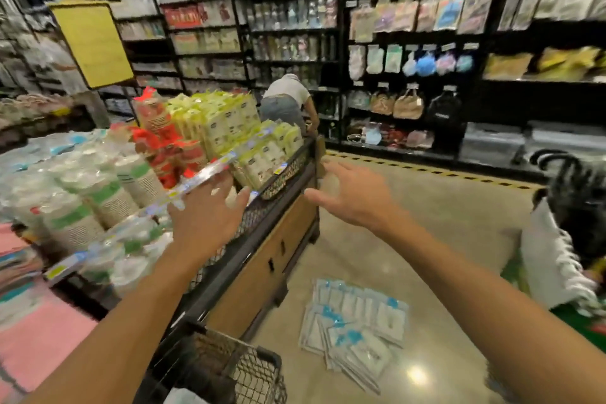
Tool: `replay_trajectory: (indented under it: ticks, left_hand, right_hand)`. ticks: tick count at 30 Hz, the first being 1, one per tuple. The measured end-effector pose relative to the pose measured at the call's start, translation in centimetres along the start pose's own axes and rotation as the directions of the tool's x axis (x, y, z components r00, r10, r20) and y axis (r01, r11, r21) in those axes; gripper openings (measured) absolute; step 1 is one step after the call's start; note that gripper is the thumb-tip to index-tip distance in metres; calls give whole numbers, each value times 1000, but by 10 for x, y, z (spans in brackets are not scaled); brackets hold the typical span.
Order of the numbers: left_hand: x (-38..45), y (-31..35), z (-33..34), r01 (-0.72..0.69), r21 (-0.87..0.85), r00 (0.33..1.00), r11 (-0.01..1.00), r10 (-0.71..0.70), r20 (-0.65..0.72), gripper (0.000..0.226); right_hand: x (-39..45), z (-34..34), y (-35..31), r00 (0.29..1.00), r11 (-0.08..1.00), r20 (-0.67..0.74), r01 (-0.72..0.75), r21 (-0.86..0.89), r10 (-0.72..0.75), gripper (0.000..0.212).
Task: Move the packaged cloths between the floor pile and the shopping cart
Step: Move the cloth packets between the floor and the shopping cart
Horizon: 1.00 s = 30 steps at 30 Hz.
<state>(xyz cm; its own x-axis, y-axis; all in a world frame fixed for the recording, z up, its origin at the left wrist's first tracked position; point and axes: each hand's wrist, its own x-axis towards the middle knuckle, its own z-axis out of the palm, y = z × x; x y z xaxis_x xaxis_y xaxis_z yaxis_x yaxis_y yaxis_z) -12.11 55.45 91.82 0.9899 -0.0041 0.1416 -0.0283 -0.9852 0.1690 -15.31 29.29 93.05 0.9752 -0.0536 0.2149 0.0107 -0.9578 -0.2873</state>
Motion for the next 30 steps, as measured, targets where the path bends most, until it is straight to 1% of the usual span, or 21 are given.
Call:
replay_trajectory:
  ticks: [4,6,9,11,13,14,17,19,23,30]
  left_hand:
    - [6,55,17,-73,15,997,997,72,33,83]
    - [10,83,27,-81,-7,996,997,81,47,83]
    - [12,124,44,-93,-33,994,995,95,49,93]
    - [13,150,60,-90,-56,994,994,93,54,94]
    - [11,173,77,-85,-90,993,992,92,71,100]
    - [9,185,85,-75,-103,993,992,83,82,98]
    - [8,215,105,-39,-93,991,995,50,122,85]
    - [9,231,113,-44,-94,988,995,58,143,82]
    - [27,255,128,-96,-77,981,992,108,161,80]
    - [82,288,171,-209,83,970,974,195,148,74]
  right_hand:
    - [-14,-12,64,995,996,-34,-90,-13,89,85]
    - [-19,-16,95,991,992,-48,-125,-8,124,85]
    - [-23,-19,142,990,991,-45,-135,18,136,84]
    - [-24,-23,174,988,990,-61,-137,36,139,82]
    - [-24,-26,205,987,988,-64,-145,56,149,81]
    - [-23,-26,220,987,987,-53,-149,59,152,81]
    - [-22,-25,260,984,984,-29,-173,48,174,83]
    - [-23,-23,282,980,979,-16,-197,48,198,81]
    - [-17,-15,318,971,971,-15,-238,38,238,80]
    - [12,10,369,947,947,-2,-320,10,320,80]
